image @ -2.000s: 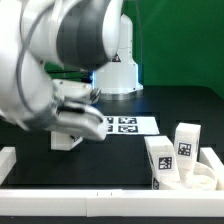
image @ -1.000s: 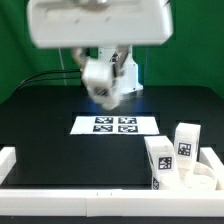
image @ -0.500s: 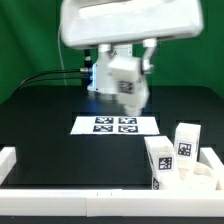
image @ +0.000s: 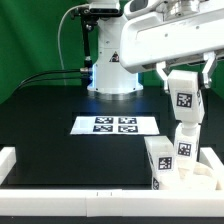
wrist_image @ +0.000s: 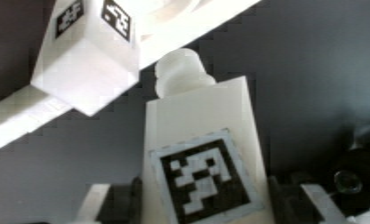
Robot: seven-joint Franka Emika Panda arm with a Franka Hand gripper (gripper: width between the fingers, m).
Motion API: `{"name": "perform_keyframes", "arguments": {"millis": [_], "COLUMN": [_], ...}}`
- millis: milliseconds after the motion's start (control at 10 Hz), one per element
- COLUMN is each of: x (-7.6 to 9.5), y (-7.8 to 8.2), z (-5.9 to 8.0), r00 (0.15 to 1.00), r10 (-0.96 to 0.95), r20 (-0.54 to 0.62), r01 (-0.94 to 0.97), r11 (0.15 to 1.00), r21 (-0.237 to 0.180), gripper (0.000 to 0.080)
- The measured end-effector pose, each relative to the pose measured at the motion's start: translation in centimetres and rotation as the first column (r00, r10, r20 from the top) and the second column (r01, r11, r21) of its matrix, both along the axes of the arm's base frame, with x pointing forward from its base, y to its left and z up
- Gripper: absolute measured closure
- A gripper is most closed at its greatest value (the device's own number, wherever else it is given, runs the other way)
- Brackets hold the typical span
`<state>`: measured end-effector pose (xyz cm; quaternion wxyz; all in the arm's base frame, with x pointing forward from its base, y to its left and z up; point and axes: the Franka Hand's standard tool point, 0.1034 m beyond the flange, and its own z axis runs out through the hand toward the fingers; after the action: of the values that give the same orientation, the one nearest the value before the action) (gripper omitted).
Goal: Assemble stool
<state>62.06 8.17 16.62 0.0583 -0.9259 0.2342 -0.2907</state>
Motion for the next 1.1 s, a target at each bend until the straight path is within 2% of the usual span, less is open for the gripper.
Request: {"name": "perform_keyframes", "arguments": {"millis": [100,200,300,400,800,1000,1100], "x": [0.0,0.0,-0.1,0.1,0.1,-0.4,-0.3], "y": [0.0,0.4,1.0,1.1,1.1,1.9,2.5], "z": [-0.1,-0.7,-2.0,-2.5,-2.7,-5.0,-5.7], "r00": [1.0,0.996,0.995,0.994,0.995,0.998,0.998], "r10": [0.0,-0.009,-0.012,-0.028,-0.009,-0.009,-0.012], "r20": [0.015,0.088,0.102,0.101,0.097,0.062,0.054], "r01": [0.0,0.01,0.014,0.029,0.013,0.012,0.015], "r11": [1.0,1.0,1.0,0.999,0.999,0.999,0.999], "r21": [-0.003,-0.012,-0.018,-0.014,-0.036,-0.049,-0.052], "gripper": [0.0476,0.0476,0.0476,0.0476,0.0476,0.0476,0.0476]}}
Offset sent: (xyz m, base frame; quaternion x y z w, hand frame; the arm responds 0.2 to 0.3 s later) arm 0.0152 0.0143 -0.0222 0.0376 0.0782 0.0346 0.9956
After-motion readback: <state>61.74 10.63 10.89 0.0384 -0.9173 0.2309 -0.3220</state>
